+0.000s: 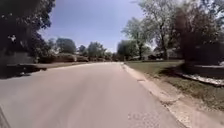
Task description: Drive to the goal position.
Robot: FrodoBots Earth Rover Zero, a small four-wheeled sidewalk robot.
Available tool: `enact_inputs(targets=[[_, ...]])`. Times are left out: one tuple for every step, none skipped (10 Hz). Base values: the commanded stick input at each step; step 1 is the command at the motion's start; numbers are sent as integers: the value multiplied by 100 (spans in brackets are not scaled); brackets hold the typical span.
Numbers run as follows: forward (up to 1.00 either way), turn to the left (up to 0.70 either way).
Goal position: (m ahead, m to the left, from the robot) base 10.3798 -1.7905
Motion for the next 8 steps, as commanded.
enact_inputs(targets=[[70, 0], [70, 0], [70, 0], [70, 0], [70, 0], [70, 0], [70, 0], [70, 0]])
